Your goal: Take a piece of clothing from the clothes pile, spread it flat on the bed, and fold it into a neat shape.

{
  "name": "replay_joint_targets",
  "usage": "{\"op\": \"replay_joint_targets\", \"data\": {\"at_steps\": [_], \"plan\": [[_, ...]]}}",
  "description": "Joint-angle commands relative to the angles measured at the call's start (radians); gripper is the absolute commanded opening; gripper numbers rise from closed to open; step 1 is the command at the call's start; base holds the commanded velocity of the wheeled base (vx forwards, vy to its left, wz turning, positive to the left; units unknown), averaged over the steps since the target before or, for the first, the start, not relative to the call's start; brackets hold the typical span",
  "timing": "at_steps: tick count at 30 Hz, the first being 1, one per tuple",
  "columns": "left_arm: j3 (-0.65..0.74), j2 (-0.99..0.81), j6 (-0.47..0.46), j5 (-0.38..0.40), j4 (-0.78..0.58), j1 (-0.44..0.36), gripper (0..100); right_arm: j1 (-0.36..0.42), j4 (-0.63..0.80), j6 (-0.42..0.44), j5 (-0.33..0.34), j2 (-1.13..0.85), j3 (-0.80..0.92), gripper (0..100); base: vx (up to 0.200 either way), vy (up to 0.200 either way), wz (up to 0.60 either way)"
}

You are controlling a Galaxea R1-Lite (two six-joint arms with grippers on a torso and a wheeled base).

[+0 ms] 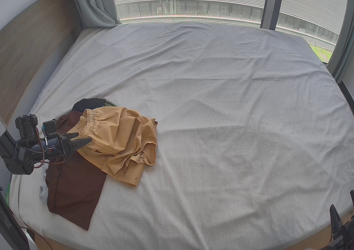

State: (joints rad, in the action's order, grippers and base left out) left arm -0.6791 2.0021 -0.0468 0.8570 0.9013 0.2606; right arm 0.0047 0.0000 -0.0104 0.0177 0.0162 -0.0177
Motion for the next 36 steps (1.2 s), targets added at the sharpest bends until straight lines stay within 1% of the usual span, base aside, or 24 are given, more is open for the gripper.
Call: {"op": "replay_joint_targets", "data": {"at_steps": [1,4,13,22,28,32,33,36], "plan": [[-0.011,0.032,-0.002,0.0,0.01,-0.009,100,0.0,0.0,0.0,0.001,-0.016,0.018,100,0.0,0.0,0.0],[-0.01,0.038,-0.01,0.016,0.024,-0.023,100,0.0,0.0,0.001,0.001,-0.016,0.018,100,0.0,0.0,0.0],[0.013,0.053,-0.07,0.023,0.022,-0.031,100,0.0,0.0,0.001,0.001,-0.016,0.018,100,0.0,0.0,0.0],[0.027,0.076,-0.073,0.022,0.028,-0.05,100,0.0,0.0,0.001,0.001,-0.016,0.018,100,0.0,0.0,0.0],[0.029,0.119,-0.073,0.023,0.099,-0.057,100,0.0,0.0,0.001,0.001,-0.016,0.018,100,0.0,0.0,0.0],[0.03,0.121,-0.074,0.025,0.103,-0.054,100,0.0,0.0,0.001,0.001,-0.016,0.018,100,0.0,0.0,0.0],[0.03,0.121,-0.074,0.023,0.103,-0.054,0,0.0,0.0,0.001,0.001,-0.016,0.018,100,0.0,0.0,0.0],[0.03,0.121,-0.076,0.025,0.105,-0.05,0,0.001,0.0,0.001,0.001,-0.016,0.018,100,0.0,0.0,0.0]]}}
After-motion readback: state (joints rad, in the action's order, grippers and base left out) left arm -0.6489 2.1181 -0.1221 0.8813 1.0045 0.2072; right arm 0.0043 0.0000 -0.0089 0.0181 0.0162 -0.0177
